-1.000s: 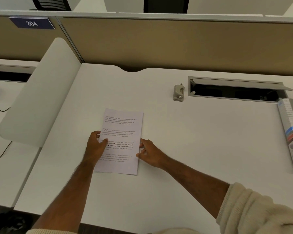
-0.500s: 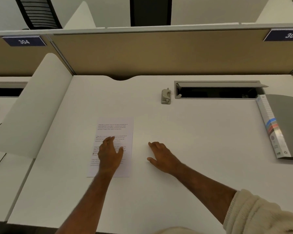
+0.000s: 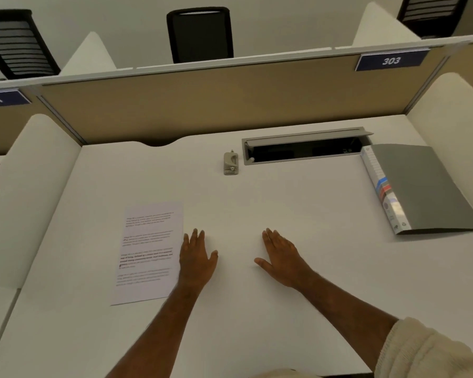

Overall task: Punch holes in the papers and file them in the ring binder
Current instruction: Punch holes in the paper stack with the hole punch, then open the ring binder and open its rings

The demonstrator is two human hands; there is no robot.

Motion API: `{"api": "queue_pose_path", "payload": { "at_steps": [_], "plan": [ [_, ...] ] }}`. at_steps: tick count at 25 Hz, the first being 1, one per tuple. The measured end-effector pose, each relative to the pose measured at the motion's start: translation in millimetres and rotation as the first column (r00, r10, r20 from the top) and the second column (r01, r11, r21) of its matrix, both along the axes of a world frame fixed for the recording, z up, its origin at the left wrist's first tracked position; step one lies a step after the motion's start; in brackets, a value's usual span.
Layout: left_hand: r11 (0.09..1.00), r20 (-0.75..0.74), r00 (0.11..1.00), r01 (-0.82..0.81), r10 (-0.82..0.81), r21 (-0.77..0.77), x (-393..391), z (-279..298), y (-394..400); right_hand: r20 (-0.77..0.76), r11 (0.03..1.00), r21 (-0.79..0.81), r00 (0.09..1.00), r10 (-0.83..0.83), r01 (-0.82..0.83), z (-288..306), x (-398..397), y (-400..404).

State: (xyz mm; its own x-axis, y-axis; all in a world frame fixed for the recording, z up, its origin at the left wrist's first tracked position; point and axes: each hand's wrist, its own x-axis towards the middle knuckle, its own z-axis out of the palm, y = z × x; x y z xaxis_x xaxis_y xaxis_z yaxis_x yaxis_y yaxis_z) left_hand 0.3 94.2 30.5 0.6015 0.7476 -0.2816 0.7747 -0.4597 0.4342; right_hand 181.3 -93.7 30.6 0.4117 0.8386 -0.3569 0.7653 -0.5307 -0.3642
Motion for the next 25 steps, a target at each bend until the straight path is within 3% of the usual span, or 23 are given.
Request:
{"api": "queue_pose_path", "payload": {
  "at_steps": [3,7,17,23,25],
  "plan": [
    [0.991,0.001,0.996,0.084,-0.084,-0.100,23.7,-2.6,-28.7,0.007,0.999,-0.023,0.999,-0.041,0.041,-2.9,18.7,-33.1],
    [0.974,-0.036,0.975,0.215,-0.218,-0.077,56.4,-3.5,-63.1,0.032,0.996,-0.052,0.997,-0.070,0.071,-4.5,39.2,-73.7],
    [0.896,-0.054,0.896,0.435,-0.441,-0.085,129.1,-13.0,-135.2,0.102,0.934,-0.078,0.935,-0.340,0.348,-10.5,96.8,-165.5],
    [0.864,-0.054,0.863,0.498,-0.502,-0.081,163.6,-17.6,-166.0,0.174,0.834,0.053,0.818,-0.549,0.549,-4.4,130.1,-214.4],
    [0.856,-0.062,0.854,0.512,-0.516,-0.072,172.5,-18.0,-173.8,0.054,0.727,0.110,0.727,-0.685,0.677,-5.3,140.5,-224.6]
  ]
}}
